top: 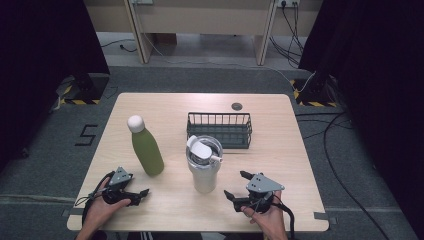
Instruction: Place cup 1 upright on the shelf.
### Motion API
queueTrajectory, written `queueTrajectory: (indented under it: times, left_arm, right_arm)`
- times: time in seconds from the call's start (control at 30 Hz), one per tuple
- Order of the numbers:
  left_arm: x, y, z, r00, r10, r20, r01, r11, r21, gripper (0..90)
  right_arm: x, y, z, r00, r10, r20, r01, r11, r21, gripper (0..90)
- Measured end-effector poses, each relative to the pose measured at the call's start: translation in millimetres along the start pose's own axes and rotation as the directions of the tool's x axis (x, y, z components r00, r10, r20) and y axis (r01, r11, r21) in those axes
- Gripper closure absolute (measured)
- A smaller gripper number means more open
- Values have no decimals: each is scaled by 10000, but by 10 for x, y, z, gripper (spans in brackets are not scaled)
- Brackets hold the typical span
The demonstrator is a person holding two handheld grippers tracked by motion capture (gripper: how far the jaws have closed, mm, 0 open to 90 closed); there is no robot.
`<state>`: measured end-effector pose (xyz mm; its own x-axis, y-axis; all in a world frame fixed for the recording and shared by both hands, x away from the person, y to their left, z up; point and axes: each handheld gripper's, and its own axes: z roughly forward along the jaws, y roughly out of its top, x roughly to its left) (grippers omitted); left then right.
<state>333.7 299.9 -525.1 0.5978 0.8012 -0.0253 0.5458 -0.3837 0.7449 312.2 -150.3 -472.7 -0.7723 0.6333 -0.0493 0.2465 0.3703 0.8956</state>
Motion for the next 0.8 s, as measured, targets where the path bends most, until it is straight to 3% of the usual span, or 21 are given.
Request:
queueTrajectory:
  times: [0.43,0.8]
  left_arm:
    - [5,1,0,10000,33,-29,-33,10000,20,99]
    - [5,1,-1,10000,34,-28,-34,10000,24,99]
  right_arm:
    - [80,95,223,9986,-193,-484,159,9976,-678,150]
    - [114,142,370,9976,-310,-617,260,9965,-791,149]
